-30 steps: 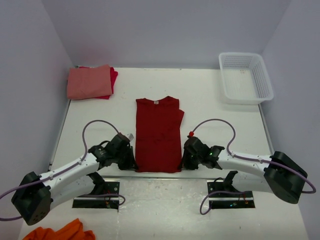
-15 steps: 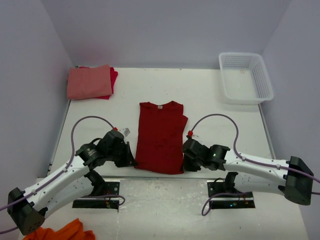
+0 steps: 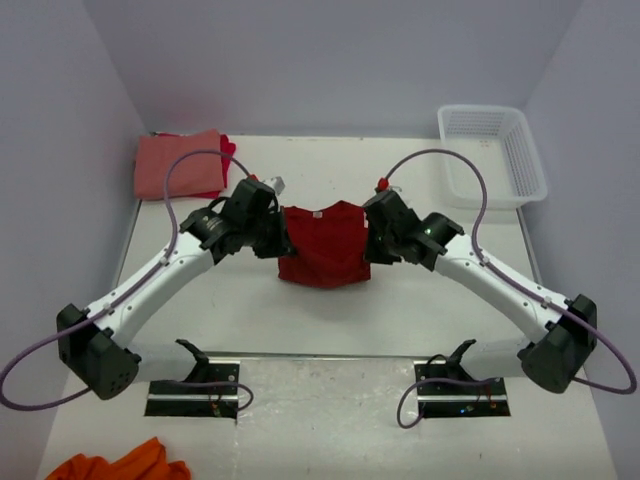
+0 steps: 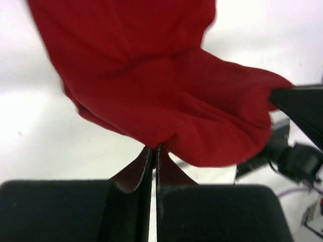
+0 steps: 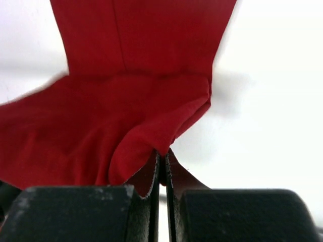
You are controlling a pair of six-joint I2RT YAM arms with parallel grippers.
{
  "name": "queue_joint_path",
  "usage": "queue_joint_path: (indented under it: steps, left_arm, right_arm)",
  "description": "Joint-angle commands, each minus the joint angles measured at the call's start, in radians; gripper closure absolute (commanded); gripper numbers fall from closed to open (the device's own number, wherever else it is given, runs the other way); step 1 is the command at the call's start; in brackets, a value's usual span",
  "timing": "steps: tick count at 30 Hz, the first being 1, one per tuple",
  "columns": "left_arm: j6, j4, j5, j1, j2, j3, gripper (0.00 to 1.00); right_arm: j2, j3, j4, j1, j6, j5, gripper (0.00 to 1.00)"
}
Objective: Fold and stack the t-shirts
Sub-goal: Fold the long partially folded tshirt into a neat square
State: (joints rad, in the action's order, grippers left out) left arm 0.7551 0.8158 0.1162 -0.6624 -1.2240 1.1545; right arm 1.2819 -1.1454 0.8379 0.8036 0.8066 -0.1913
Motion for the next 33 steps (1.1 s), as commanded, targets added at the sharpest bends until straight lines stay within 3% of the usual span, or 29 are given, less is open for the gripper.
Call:
queue_joint_path:
  steps: [1, 5, 16, 17, 18, 19, 22, 24, 25, 27, 28, 29, 31, 33]
  left_arm:
    - [-0.126, -0.078, -0.007, 0.113, -0.119, 0.108, 1.0]
    - [-0.21, -0.081, -0.041, 0.181, -0.311, 0.275, 1.0]
    - [-0.286, -0.198, 0.001, 0.346, -0.821, 0.496, 1.0]
    - [-0.292, -0.196, 0.002, 0.357, -0.844, 0.522, 1.0]
    - [-0.293, -0.236, 0.011, 0.378, -0.867, 0.525, 1.0]
    - [-0.303, -0.257, -0.003, 0.385, -0.873, 0.531, 1.0]
    - [-0.355, -0.319, -0.052, 0.388, -0.861, 0.542, 0.91]
    - [-0.364, -0.395, -0.079, 0.385, -0.769, 0.51, 0.79]
    - [-0.379, -0.421, -0.098, 0.38, -0.734, 0.478, 0.74]
    - [-0.431, -0.48, -0.154, 0.334, -0.637, 0.458, 0.55]
    - [-0.477, -0.477, -0.182, 0.314, -0.62, 0.471, 0.37]
    - [-0.487, -0.446, -0.206, 0.293, -0.599, 0.485, 0.31]
    - [-0.435, -0.405, -0.247, 0.29, -0.589, 0.516, 0.3]
    - [-0.401, -0.414, -0.128, 0.287, -0.568, 0.479, 0.3]
  right_arm:
    - [0.104, -0.144, 0.018, -0.084, -0.199, 0.01, 1.0]
    - [0.275, -0.31, -0.002, -0.194, -0.294, 0.102, 1.0]
    - [0.828, -0.818, 0.036, -0.363, -0.445, 0.289, 1.0]
    - [0.906, -0.897, 0.047, -0.375, -0.451, 0.285, 0.95]
    - [0.947, -0.943, 0.055, -0.385, -0.474, 0.283, 0.83]
    - [0.983, -1.046, 0.067, -0.403, -0.478, 0.268, 0.65]
    - [1.062, -1.164, 0.104, -0.432, -0.513, 0.184, 0.38]
    - [0.992, -1.118, 0.041, -0.435, -0.552, 0.089, 0.31]
    - [0.956, -1.056, 0.02, -0.443, -0.561, 0.09, 0.3]
    - [0.862, -0.995, -0.035, -0.443, -0.575, 0.126, 0.27]
    - [0.838, -0.97, -0.034, -0.443, -0.572, 0.138, 0.25]
    - [0.815, -0.955, -0.033, -0.442, -0.555, 0.142, 0.24]
    - [0.751, -0.904, -0.027, -0.434, -0.537, 0.214, 0.25]
    - [0.682, -0.802, -0.046, -0.423, -0.495, 0.324, 0.35]
